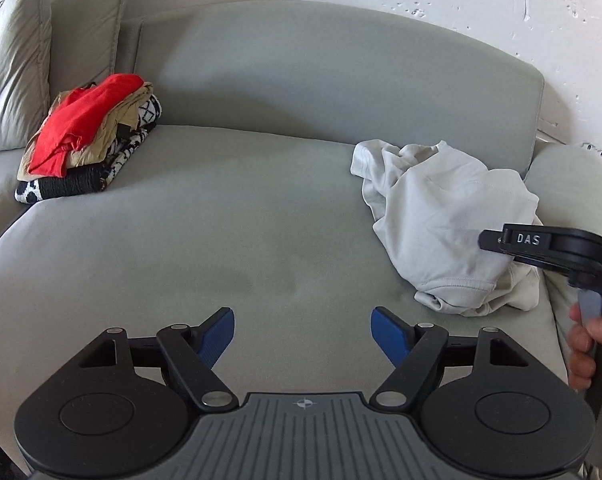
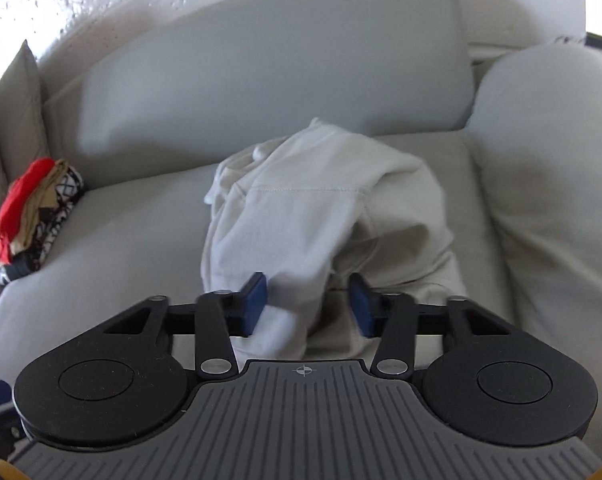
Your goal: Fold clothes
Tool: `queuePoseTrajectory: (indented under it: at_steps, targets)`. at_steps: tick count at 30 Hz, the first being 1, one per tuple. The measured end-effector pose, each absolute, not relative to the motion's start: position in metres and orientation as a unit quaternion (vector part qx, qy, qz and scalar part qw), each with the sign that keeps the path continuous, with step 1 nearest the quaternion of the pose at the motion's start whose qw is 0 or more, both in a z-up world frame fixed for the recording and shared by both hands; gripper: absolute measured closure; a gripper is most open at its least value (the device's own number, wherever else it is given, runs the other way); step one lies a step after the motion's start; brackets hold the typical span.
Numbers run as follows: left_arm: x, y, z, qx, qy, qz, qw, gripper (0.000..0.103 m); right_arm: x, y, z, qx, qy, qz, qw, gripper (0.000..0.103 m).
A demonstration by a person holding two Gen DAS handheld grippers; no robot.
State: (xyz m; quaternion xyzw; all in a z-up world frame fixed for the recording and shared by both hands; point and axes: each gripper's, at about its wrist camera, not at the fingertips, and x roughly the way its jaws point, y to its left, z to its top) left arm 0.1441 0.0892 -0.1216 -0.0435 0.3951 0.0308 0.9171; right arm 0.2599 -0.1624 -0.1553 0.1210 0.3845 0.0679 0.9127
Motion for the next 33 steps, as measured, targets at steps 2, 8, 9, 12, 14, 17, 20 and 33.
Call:
queuePoseTrajectory:
  at_steps: [2,8,9,12,14,17,20,33]
  targets:
    - [0.14,0.092,-0.116,-0.049,0.391,0.031,0.918,0.028,0.265,-0.154,-0.144,0.121,0.385,0.078,0.912,0.103]
    - [0.116,0.107,-0.078,-0.06,0.355,0.046,0.932,0.028,0.222,-0.155,-0.067,0.142,0.337,0.115,0.924,0.103]
    - [0.11,0.11,-0.068,-0.06,0.344,0.049,0.936,0.028,0.207,-0.163,-0.06,0.151,0.336,0.109,0.923,0.103]
    - [0.088,0.119,-0.037,-0.058,0.311,0.049,0.947,0.027,0.161,-0.185,-0.038,0.177,0.334,0.091,0.921,0.103]
    - [0.073,0.122,-0.02,-0.049,0.298,0.039,0.952,0.027,0.13,-0.2,-0.023,0.194,0.331,0.08,0.92,0.103]
    - [0.047,0.122,-0.003,-0.021,0.297,0.018,0.955,0.025,0.084,-0.223,-0.002,0.22,0.328,0.062,0.917,0.095]
    - [0.018,0.117,-0.002,0.005,0.312,-0.015,0.95,0.019,0.038,-0.245,0.02,0.246,0.324,0.045,0.912,0.062]
    - [-0.008,0.088,-0.076,-0.064,0.422,-0.067,0.902,0.019,-0.003,-0.273,-0.091,0.233,0.43,0.037,0.871,0.054]
